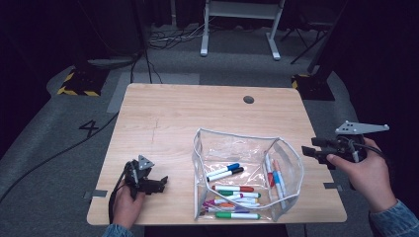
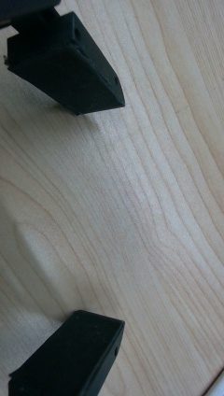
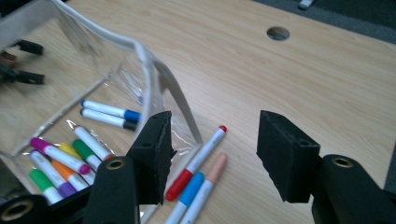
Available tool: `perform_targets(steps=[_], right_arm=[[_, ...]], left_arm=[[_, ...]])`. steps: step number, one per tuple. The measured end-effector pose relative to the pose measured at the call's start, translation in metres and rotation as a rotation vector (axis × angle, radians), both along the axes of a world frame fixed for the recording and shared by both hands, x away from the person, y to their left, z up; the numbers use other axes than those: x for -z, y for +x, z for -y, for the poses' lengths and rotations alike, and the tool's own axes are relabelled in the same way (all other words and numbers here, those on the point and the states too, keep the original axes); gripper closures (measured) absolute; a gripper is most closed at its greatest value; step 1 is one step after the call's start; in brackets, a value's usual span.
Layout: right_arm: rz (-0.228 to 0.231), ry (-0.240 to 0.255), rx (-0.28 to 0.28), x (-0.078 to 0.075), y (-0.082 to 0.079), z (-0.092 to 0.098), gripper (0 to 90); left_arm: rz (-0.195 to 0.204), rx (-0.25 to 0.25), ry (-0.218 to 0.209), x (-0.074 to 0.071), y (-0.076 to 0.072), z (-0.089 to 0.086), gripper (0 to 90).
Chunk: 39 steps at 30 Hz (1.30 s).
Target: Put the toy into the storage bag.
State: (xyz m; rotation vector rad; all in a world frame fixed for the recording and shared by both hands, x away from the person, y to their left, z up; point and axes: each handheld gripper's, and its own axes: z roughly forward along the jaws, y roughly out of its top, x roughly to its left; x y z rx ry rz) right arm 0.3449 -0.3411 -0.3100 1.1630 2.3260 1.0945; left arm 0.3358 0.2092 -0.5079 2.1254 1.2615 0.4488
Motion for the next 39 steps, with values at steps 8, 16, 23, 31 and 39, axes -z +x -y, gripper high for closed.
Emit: perform_targets(steps=[8,16,23,31,39], right_arm=[[-0.114,-0.027,0.031,0.053,0.012,0.004,46.5],[-0.223,-0.065,0.017,0.1,0.016,-0.004,50.2],[-0.283,-0.079,0.017,0.136,0.025,-0.014,51.3],[-0.336,-0.114,0.022,0.159,0.034,-0.019,54.5],[-0.313,-0.219,0.076,0.161,0.042,-0.01,73.3]], left_arm=[[-0.001,-0.001,0.0,0.0,0.0,0.0,0.0],[0.0,-0.001,0.001,0.0,0.0,0.0,0.0],[0.0,-0.001,0.001,0.0,0.0,0.0,0.0],[0.0,-0.001,0.001,0.0,0.0,0.0,0.0],[-0.001,-0.001,0.001,0.0,0.0,0.0,0.0]])
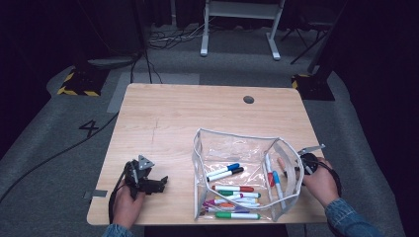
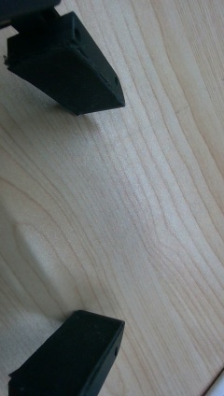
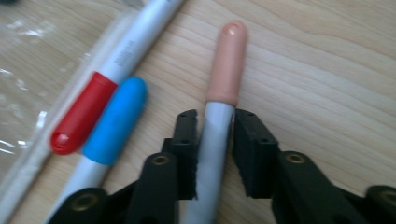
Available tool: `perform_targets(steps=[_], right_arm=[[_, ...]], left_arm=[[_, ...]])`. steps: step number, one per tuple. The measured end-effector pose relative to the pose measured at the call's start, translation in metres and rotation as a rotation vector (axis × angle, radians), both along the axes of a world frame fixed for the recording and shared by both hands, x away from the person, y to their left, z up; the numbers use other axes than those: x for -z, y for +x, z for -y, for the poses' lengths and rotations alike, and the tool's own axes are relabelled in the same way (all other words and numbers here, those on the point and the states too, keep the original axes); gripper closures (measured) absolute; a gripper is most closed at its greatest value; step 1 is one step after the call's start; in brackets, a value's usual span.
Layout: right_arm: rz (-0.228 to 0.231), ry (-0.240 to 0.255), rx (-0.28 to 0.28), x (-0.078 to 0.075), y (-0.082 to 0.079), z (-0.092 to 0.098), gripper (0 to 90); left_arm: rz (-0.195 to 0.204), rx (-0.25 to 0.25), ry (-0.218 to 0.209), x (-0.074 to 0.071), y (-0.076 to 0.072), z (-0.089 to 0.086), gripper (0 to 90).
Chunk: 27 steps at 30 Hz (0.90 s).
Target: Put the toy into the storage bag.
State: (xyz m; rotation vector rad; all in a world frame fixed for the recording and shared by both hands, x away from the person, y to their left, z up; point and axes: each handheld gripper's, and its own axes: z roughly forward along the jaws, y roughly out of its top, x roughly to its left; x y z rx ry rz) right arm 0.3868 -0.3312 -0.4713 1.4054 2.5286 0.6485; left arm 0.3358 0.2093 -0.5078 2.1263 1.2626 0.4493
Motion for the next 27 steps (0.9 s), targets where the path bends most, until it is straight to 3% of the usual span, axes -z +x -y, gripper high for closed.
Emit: perform_targets(steps=[1,3,9,12,14,18,24,26,27], right_arm=[[0.013,-0.04,-0.005,0.0,0.001,0.002,75.8],[0.02,-0.057,-0.007,-0.001,0.002,0.003,76.5],[0.015,-0.047,0.019,-0.001,0.002,0.005,77.3],[0.002,-0.02,0.025,-0.002,0.002,0.006,77.3],[0.02,0.004,0.02,-0.006,0.002,0.008,77.3],[0.035,0.063,0.029,-0.031,-0.003,0.01,77.3],[0.07,0.098,0.01,-0.059,-0.009,0.011,77.3],[0.099,0.117,-0.011,-0.078,-0.014,0.011,77.3],[0.099,0.117,-0.011,-0.078,-0.014,0.011,77.3]], left_arm=[[0.001,0.0,0.0,0.0,0.0,0.0,0.0],[0.0,0.0,0.0,0.0,0.0,0.0,0.0],[0.001,0.0,0.0,0.0,0.0,0.0,0.0],[-0.001,0.0,-0.001,0.0,0.0,0.0,0.0],[-0.001,0.0,-0.001,0.0,0.0,0.0,0.0],[0.0,0.0,0.0,0.0,0.0,0.0,0.0],[0.0,0.0,-0.001,0.0,0.0,0.0,0.0],[0.0,0.0,-0.001,0.0,0.0,0.0,0.0],[0.001,0.001,0.0,0.0,0.0,0.0,0.0]])
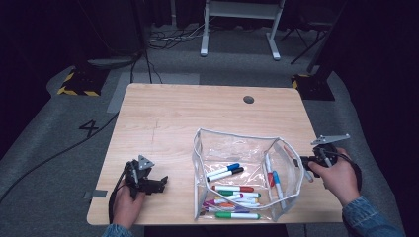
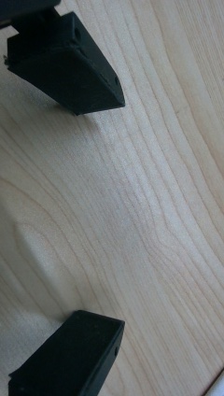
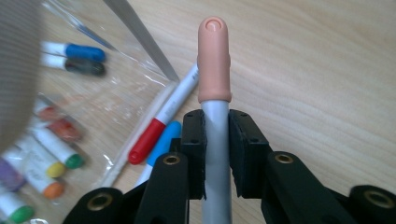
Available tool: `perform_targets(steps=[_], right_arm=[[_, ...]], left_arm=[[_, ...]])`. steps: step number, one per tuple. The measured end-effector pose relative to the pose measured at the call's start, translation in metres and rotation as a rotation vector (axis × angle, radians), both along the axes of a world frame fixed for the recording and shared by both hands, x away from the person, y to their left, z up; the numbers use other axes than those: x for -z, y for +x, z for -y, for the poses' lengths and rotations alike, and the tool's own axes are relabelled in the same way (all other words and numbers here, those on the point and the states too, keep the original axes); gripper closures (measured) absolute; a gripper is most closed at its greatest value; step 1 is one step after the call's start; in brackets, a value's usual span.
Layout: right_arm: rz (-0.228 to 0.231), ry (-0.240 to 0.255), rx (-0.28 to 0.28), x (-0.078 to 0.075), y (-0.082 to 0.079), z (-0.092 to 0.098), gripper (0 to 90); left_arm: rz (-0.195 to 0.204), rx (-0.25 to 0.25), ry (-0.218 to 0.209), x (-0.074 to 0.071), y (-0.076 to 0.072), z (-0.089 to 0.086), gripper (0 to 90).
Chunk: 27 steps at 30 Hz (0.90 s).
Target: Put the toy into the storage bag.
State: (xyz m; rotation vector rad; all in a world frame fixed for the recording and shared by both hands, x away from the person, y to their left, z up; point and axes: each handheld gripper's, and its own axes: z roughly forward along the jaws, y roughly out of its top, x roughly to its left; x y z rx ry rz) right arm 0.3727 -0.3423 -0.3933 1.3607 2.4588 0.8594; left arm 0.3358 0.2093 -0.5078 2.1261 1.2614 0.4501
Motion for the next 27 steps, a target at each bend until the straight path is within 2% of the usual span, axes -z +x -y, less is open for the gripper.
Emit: perform_targets(steps=[1,2,3,5,8,10,11,13,19,27], right_arm=[[0.017,0.012,-0.018,-0.011,-0.003,0.0,77.3],[0.017,0.012,-0.018,-0.011,-0.003,0.0,77.3],[0.034,0.027,-0.026,-0.022,-0.007,-0.002,77.3],[0.042,0.025,-0.032,-0.026,-0.009,-0.003,77.3],[0.077,0.034,-0.07,-0.05,-0.016,-0.008,77.3],[0.085,0.036,-0.077,-0.054,-0.018,-0.009,77.3],[0.111,0.036,-0.096,-0.065,-0.022,-0.013,77.3],[0.12,0.037,-0.104,-0.069,-0.023,-0.014,77.3],[0.171,0.047,-0.147,-0.098,-0.034,-0.023,77.3],[0.195,0.042,-0.201,-0.116,-0.045,-0.037,77.3]], left_arm=[[0.0,0.0,0.0,0.0,0.0,0.0,0.0],[0.0,0.0,0.0,0.0,0.0,0.0,0.0],[-0.001,-0.001,0.0,0.0,0.0,0.0,0.0],[-0.001,-0.001,-0.001,0.0,0.0,0.0,0.0],[0.0,0.0,0.0,0.0,0.0,0.0,0.0],[0.0,0.0,0.0,0.0,0.0,0.0,0.0],[-0.001,0.0,-0.001,0.0,0.0,0.0,0.0],[-0.001,-0.001,0.0,0.0,0.0,0.0,0.0],[-0.001,-0.001,0.0,0.0,0.0,0.0,0.0],[0.002,-0.003,-0.003,0.0,0.0,0.0,0.0]])
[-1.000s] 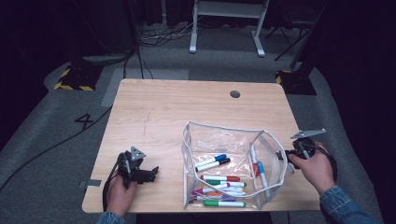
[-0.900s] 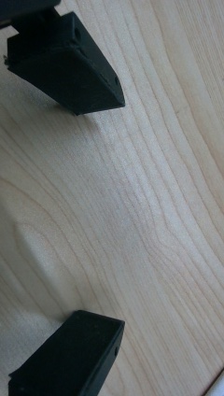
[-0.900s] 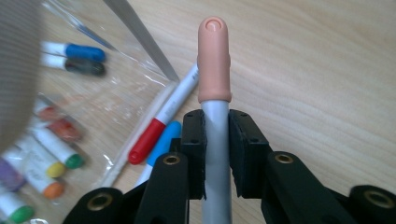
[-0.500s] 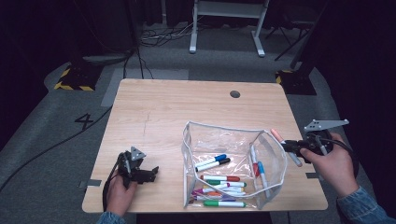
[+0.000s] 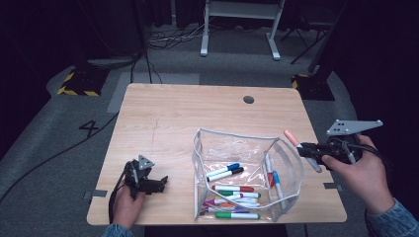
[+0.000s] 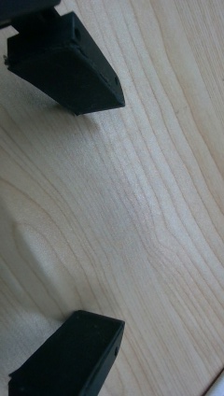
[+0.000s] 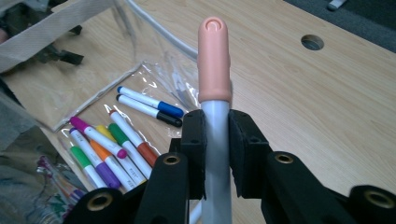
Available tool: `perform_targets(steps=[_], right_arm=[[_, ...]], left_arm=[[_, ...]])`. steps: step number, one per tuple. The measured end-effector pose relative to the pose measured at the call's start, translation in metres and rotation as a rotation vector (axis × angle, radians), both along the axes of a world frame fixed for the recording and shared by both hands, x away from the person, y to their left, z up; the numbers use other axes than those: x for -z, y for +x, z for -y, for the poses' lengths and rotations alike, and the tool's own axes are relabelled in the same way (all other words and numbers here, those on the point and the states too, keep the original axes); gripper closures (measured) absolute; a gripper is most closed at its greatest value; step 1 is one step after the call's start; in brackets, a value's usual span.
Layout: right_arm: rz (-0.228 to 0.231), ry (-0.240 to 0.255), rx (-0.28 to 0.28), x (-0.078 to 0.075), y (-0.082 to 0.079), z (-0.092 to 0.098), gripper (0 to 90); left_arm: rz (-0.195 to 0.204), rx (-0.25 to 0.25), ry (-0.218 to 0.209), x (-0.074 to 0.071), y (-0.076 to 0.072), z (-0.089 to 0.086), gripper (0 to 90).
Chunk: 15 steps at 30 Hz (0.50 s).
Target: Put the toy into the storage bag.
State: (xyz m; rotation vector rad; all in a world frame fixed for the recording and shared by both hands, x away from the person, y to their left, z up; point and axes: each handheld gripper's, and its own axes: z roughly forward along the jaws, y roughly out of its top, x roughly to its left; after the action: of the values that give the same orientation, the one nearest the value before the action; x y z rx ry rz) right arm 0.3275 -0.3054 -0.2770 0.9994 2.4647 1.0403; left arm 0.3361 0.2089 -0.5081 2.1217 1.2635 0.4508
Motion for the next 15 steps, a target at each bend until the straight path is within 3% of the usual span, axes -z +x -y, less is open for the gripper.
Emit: perform_targets(steps=[15], right_arm=[[-0.019,-0.03,-0.213,-0.008,-0.024,-0.055,77.3]], left_arm=[[0.0,0.0,0.0,0.0,0.0,0.0,0.0]])
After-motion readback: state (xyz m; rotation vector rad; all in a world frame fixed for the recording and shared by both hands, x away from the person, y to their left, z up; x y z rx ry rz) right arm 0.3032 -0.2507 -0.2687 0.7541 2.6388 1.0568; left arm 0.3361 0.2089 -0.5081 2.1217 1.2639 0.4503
